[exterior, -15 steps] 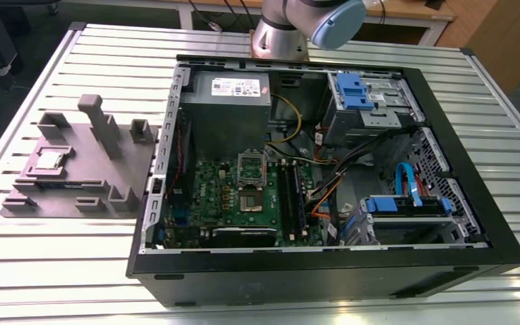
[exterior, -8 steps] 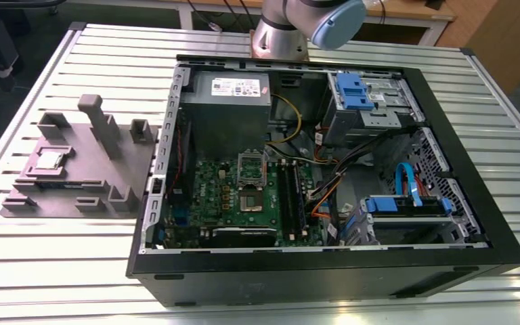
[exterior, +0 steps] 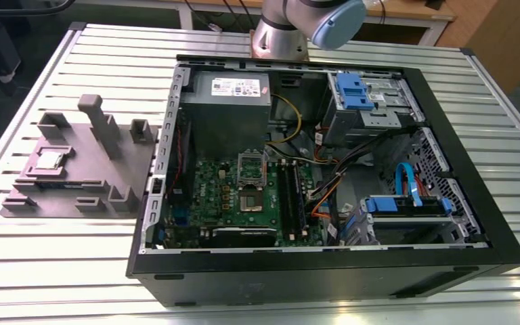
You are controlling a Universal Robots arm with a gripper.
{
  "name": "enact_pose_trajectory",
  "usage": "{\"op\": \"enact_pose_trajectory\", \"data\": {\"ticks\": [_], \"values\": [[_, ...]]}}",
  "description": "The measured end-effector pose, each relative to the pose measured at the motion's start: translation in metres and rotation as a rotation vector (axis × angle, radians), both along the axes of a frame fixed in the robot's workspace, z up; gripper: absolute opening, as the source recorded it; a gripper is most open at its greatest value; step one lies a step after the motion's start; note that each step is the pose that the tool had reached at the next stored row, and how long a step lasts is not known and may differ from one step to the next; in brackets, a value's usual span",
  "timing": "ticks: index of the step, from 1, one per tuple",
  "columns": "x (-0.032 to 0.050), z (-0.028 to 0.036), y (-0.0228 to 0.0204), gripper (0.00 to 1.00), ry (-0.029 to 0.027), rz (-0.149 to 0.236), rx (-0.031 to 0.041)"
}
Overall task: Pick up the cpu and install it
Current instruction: 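Pick up the cpu and move it towards the insertion slot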
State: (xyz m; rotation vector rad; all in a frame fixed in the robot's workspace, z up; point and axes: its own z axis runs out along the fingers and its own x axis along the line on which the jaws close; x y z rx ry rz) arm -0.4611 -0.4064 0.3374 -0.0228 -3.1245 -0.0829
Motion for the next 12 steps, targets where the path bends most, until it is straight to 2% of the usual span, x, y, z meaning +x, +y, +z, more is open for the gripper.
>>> {"op": "enact_pose_trajectory", "data": {"ticks": [2,7,12], "values": [[0.0,-0.0017,-0.0001,0.71,0.0,0.002,0.0001],[0.004,-0.012,-0.0002,0.71,0.0001,0.002,0.0],[0.0054,-0.014,-0.0001,0.71,0.0001,0.002,0.0]]}}
